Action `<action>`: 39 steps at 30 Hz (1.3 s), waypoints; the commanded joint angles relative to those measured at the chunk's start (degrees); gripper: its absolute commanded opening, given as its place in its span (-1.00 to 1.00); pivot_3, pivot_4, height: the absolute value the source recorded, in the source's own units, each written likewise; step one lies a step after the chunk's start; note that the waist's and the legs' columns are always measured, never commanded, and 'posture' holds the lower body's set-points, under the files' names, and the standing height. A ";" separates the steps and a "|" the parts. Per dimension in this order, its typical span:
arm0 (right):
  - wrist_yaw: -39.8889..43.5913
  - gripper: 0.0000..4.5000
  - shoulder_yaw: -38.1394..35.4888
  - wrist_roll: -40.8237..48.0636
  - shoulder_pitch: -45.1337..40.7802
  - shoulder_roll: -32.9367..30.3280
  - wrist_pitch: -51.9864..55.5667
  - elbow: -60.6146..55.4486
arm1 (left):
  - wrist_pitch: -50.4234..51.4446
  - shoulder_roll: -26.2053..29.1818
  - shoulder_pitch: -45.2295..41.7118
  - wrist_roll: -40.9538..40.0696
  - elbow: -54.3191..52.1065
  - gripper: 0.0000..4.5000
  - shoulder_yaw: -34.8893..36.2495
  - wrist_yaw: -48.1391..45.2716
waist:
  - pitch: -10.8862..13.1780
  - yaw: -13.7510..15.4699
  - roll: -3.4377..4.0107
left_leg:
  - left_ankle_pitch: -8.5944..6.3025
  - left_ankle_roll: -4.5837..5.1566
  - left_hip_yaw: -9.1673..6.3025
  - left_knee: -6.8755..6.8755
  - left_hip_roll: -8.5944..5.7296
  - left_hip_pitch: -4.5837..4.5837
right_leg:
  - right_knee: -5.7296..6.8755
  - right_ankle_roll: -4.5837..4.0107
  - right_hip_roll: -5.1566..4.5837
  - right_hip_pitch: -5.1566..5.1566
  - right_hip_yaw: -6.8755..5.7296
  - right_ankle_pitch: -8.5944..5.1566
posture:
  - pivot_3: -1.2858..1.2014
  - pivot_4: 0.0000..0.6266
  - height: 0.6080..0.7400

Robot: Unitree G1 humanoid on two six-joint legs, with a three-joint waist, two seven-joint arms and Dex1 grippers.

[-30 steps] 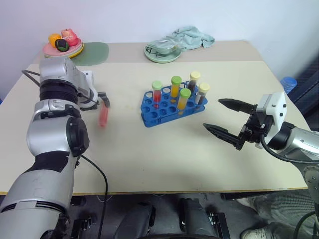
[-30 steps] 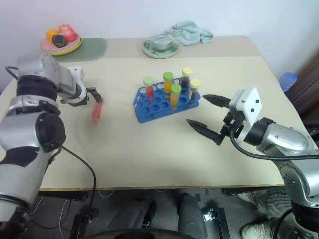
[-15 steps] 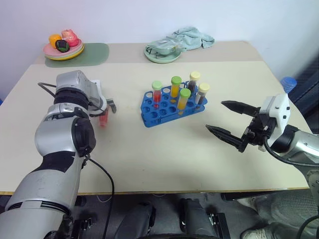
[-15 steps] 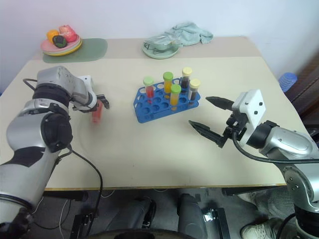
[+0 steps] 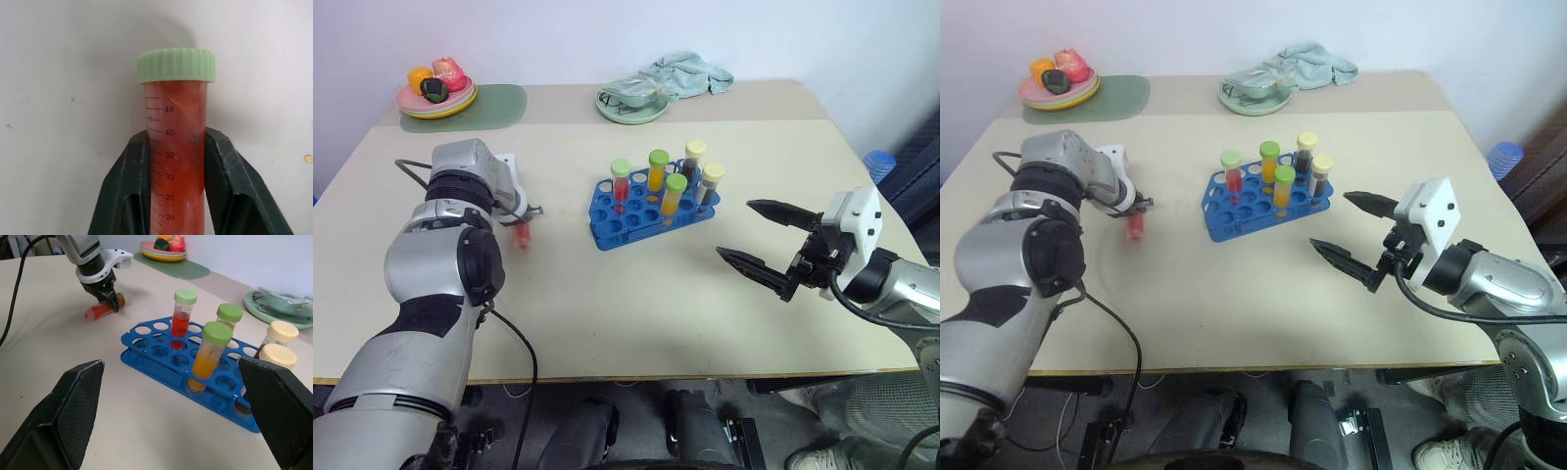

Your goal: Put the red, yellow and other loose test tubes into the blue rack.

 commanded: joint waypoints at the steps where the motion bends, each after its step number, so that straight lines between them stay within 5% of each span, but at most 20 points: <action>1: 0.27 1.00 -1.52 0.54 -0.96 -0.43 -0.44 -0.75 | 2.63 1.96 -1.87 -1.61 -5.23 -0.50 -0.69 -4.91 | 0.00 0.00 0.00 | 0.00 0.00 0.00 0.00 0.00 0.00 | 0.01 0.00 0.00 -0.01 0.00 0.00 | 0.03 -0.52 1.00; 4: 0.51 1.00 -1.49 0.43 -1.19 -0.40 -0.54 -0.39 | 1.93 3.22 3.68 -5.46 -20.70 -0.50 -5.20 -20.01 | 0.01 -0.12 -0.01 | 0.00 0.00 0.00 -0.01 0.00 -0.07 | 0.02 0.00 -0.01 -0.07 0.00 0.00 | 0.03 -0.52 1.00; 7: 0.96 1.00 -1.46 0.05 -1.21 -0.30 -0.91 0.08 | -0.55 9.92 18.78 -14.13 -52.05 -0.50 -13.20 -40.61 | 0.00 -1.04 0.03 | 0.00 0.00 0.09 -0.07 0.00 -0.09 | 0.14 -0.01 -0.09 -0.17 0.03 0.00 | 0.03 -0.52 1.00; 13: 1.30 1.00 -0.98 -0.81 -1.29 0.41 -1.74 0.72 | -12.83 15.50 40.31 -25.36 -80.13 -0.50 -9.02 -59.27 | -0.01 -1.49 0.07 | -0.03 0.04 0.49 0.00 0.01 -0.03 | 0.41 -0.05 -0.19 -0.40 0.05 -0.01 | 0.03 -0.52 1.00; 18: 0.98 1.00 -2.15 -1.28 0.69 0.88 -2.17 -0.30 | -24.04 5.00 40.93 -30.41 -77.04 -0.50 -5.64 -60.13 | -0.02 -0.31 0.06 | -0.03 0.04 0.55 0.06 0.03 0.12 | 0.41 -0.09 -0.20 -0.17 0.02 0.03 | 0.03 -0.52 1.00; 28: -5.39 1.00 -8.24 0.52 9.19 2.57 -0.17 -8.49 | -58.66 -10.80 36.65 -16.79 -54.47 -0.50 -14.56 -60.70 | -0.02 0.25 0.06 | -0.10 0.16 0.63 0.02 0.04 0.04 | 0.04 -0.07 -0.19 -0.16 0.03 0.05 | 0.03 -0.52 1.00; 39: -10.96 1.00 -15.03 3.86 16.33 3.57 2.00 -15.70 | -72.52 -14.96 34.78 -12.18 -36.55 -0.50 -15.95 -62.12 | -0.02 0.27 0.05 | -0.13 0.22 0.70 0.03 0.11 0.04 | 0.01 -0.05 -0.16 -0.14 0.04 0.06 | 0.03 -0.52 1.00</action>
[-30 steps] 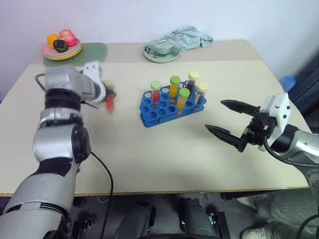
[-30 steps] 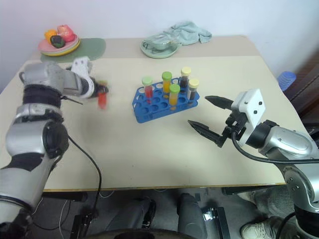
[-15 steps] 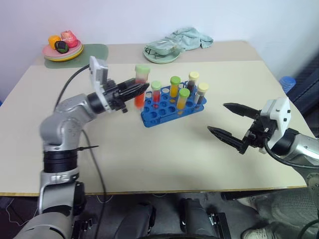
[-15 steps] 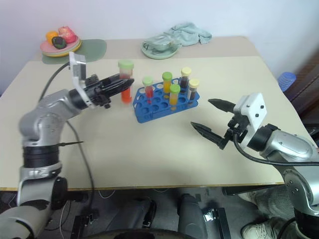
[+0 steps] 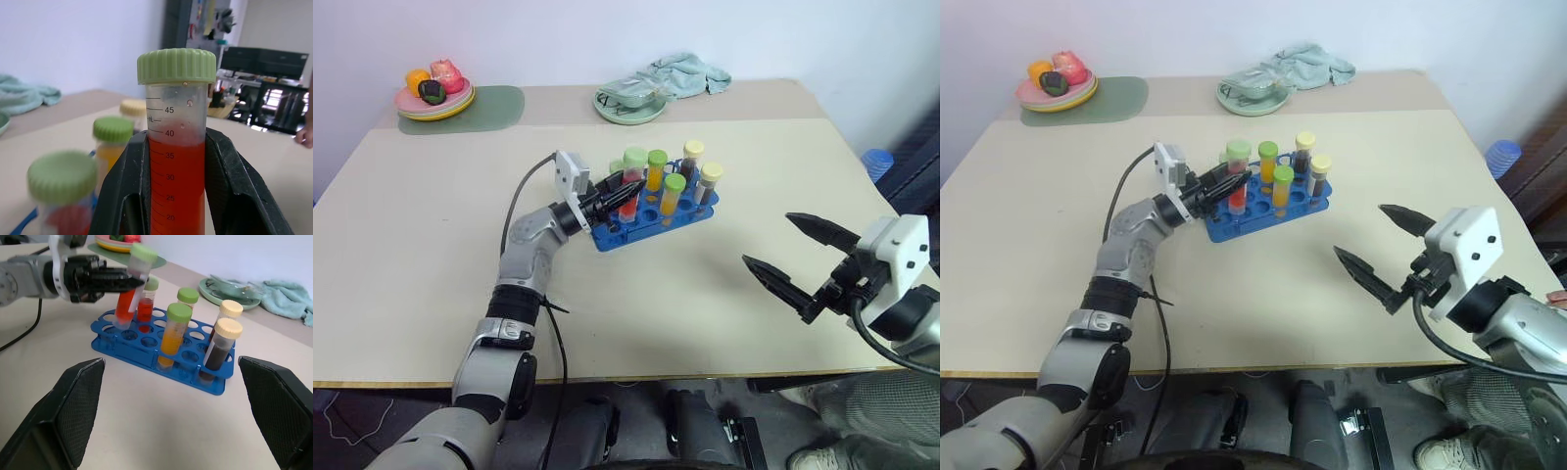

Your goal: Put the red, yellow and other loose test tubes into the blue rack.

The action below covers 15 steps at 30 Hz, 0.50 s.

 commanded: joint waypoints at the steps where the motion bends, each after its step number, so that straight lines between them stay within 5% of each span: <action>1: -1.54 1.00 -2.57 1.42 0.85 0.30 -0.27 -3.05 | -5.11 -0.72 -2.70 1.77 4.36 -0.50 -0.05 0.31 | 0.00 0.03 0.00 | -0.01 0.01 0.00 0.00 0.00 0.00 | 0.00 0.00 0.00 0.00 0.00 0.00 | 0.03 -0.52 1.00; 15: -2.87 1.00 -4.95 3.85 2.11 -1.25 0.15 -3.88 | -13.20 -2.51 -3.69 5.35 15.07 -0.50 -0.92 -1.12 | -0.03 -0.07 0.01 | -0.06 0.10 0.01 0.00 0.00 0.23 | -0.10 0.03 0.01 0.29 0.00 0.01 | 0.03 -0.52 1.00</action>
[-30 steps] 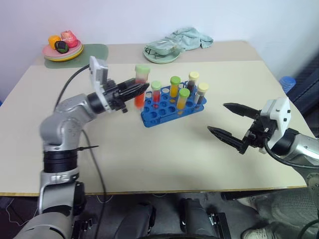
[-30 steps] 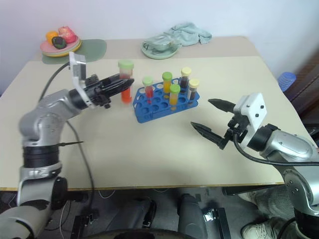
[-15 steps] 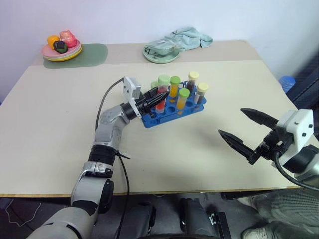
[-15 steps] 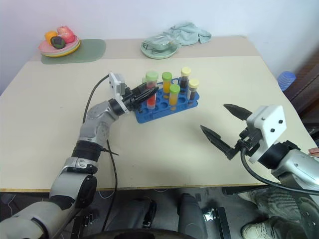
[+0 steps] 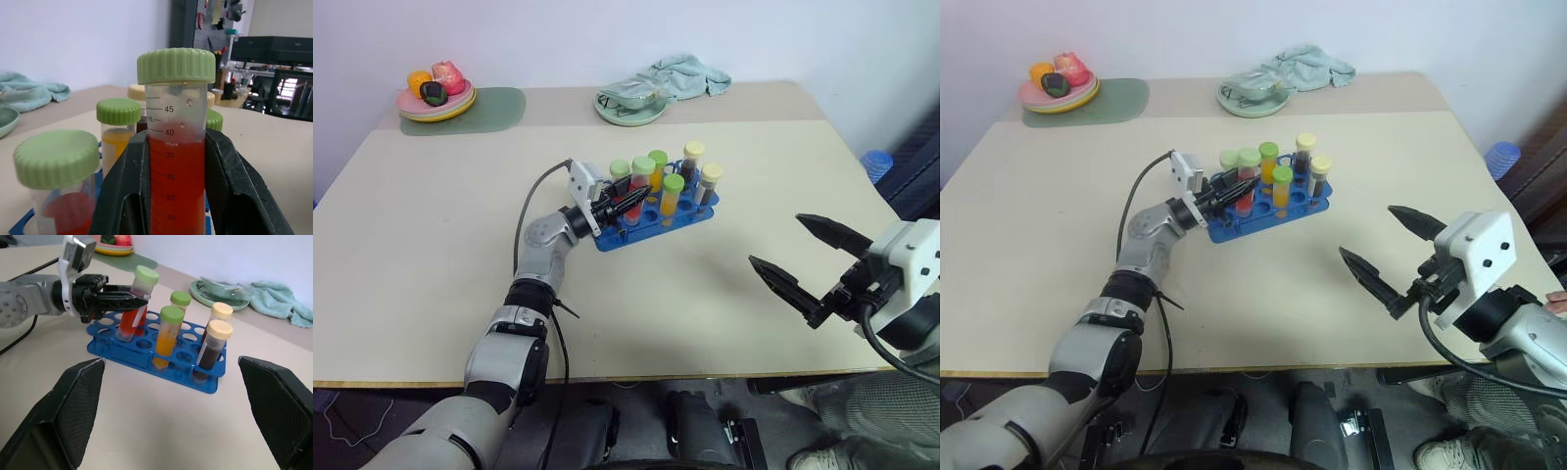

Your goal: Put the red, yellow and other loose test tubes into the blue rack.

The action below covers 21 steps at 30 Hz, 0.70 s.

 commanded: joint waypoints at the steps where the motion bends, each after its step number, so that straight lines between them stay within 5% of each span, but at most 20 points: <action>1: -0.23 1.00 -1.83 0.90 -0.13 -0.85 -0.37 -1.39 | -0.85 0.44 1.16 1.16 0.39 -0.50 -0.69 -1.03 | 0.00 0.00 0.00 | 0.00 0.00 0.00 0.00 0.01 0.00 | 0.00 0.00 0.01 0.00 0.00 0.00 | 0.03 -0.52 1.00; 8: 0.05 1.00 -0.87 0.48 -0.69 -0.94 -0.74 -0.59 | -2.01 0.89 1.31 2.63 1.67 -0.50 -0.74 0.14 | 0.00 -0.03 0.00 | -0.02 0.03 0.00 0.00 0.01 -0.01 | -0.03 0.00 0.01 0.00 0.00 0.00 | 0.03 -0.52 1.00; 15: 0.66 1.00 -0.81 0.28 -1.15 -1.09 -0.86 0.07 | 0.92 0.63 1.03 0.44 -0.34 0.90 0.63 -1.07 | 0.00 0.03 -0.01 | -0.03 0.05 0.01 0.00 0.01 -0.02 | -0.06 0.01 0.02 -0.01 0.00 0.00 | 0.03 -0.52 1.00; 21: 1.42 1.00 1.57 -0.52 -1.70 -0.61 -1.17 1.30 | 9.53 2.98 7.52 -2.86 -18.24 0.99 0.25 -1.00 | -0.01 -0.30 0.01 | -0.04 0.06 0.02 -0.01 0.02 -0.04 | -0.10 0.02 0.02 -0.02 0.01 0.01 | 0.03 -0.52 1.00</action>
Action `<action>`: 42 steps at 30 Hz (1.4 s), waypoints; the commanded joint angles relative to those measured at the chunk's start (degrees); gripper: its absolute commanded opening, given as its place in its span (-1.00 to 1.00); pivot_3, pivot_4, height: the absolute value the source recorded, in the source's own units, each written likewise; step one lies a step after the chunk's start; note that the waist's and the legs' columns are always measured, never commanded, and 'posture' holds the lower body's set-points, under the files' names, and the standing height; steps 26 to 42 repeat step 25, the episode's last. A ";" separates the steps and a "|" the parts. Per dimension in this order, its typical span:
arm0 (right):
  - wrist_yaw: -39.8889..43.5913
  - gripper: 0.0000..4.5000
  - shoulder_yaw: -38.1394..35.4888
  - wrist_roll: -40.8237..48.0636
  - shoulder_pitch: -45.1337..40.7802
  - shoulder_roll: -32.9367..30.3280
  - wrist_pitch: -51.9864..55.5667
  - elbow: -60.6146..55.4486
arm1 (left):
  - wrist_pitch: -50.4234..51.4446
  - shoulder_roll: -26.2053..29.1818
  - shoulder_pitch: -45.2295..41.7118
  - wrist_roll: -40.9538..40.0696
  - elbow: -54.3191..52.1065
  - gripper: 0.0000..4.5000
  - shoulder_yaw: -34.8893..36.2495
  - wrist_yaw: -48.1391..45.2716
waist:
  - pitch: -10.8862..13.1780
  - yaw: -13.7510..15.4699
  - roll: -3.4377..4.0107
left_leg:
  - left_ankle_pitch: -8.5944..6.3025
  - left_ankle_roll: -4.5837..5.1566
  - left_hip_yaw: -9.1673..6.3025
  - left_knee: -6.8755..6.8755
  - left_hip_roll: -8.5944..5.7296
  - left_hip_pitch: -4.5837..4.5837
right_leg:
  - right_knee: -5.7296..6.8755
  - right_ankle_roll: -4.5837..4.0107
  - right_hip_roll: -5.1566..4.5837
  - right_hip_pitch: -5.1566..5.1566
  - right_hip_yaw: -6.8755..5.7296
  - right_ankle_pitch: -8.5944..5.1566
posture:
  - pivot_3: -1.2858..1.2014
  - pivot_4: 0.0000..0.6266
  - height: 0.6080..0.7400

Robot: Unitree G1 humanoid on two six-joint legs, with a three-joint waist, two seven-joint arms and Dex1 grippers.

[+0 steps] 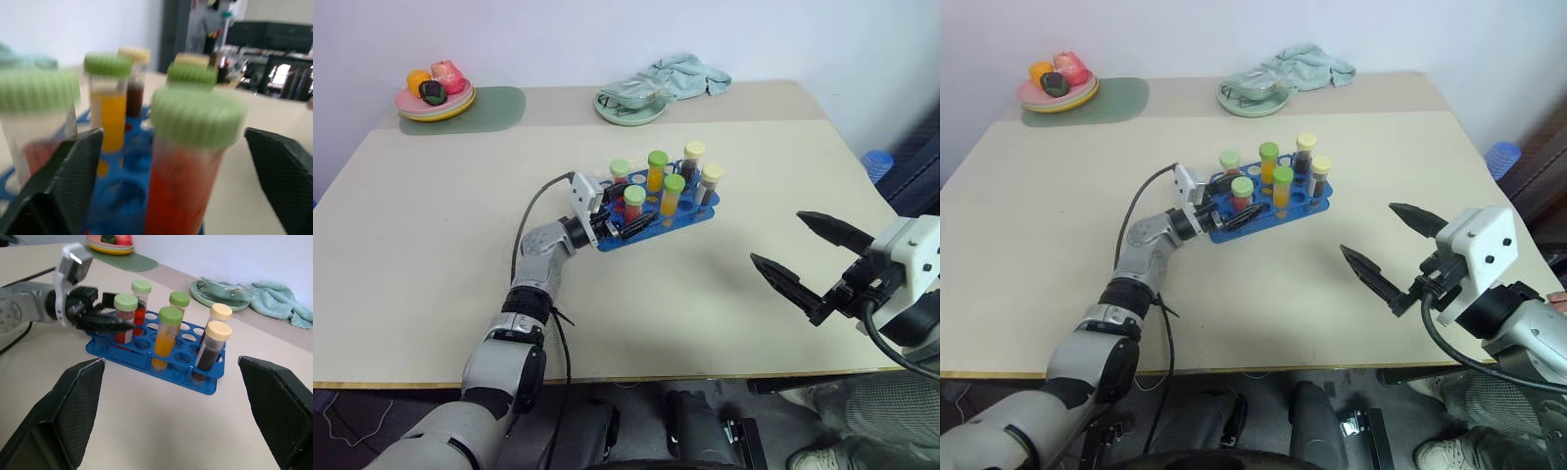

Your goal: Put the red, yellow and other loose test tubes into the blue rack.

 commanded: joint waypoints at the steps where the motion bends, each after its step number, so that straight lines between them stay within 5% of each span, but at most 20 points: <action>1: 0.54 1.00 2.16 -1.01 -0.72 0.21 -1.32 0.58 | 9.61 3.87 5.02 -0.68 -14.78 0.99 -0.68 2.84 | -0.01 -0.11 0.01 | 0.00 0.00 0.01 -0.01 0.02 0.01 | 0.00 0.00 0.02 0.00 0.02 0.00 | 0.03 -0.52 1.00; 5: 2.05 1.00 5.21 -3.72 -0.50 1.33 -3.09 3.54 | 18.14 10.08 12.79 0.81 -28.52 0.99 -1.65 6.09 | -0.05 -0.06 0.08 | 0.00 -0.01 0.03 -0.03 0.06 0.06 | 0.04 0.00 0.07 0.00 0.05 0.00 | 0.03 -0.52 1.00; 11: 7.18 1.00 4.98 -9.49 2.70 1.25 -7.36 9.73 | 27.56 18.91 24.77 -11.41 -43.40 0.99 5.53 1.29 | -0.04 0.22 0.08 | -0.04 0.04 0.05 -0.03 0.05 0.03 | -0.05 -0.01 0.07 0.02 0.02 0.00 | 0.03 -0.52 1.00; 20: 13.65 1.00 2.46 -11.43 3.44 1.50 -11.60 18.50 | 27.63 31.76 42.26 -14.04 -50.64 0.99 16.87 -1.37 | -0.03 0.26 0.26 | -0.10 0.09 0.18 -0.20 0.10 0.39 | -0.09 -0.02 0.11 0.28 0.14 -0.02 | 0.03 -0.52 1.00; 42: 17.06 1.00 1.50 -12.63 3.16 0.86 -14.06 23.56 | 29.85 34.65 45.13 -15.73 -51.78 0.99 18.92 -1.65 | -0.02 0.27 0.26 | -0.12 0.12 0.18 -0.21 0.10 0.42 | -0.14 -0.02 0.08 0.32 0.13 -0.02 | 0.03 -0.52 1.00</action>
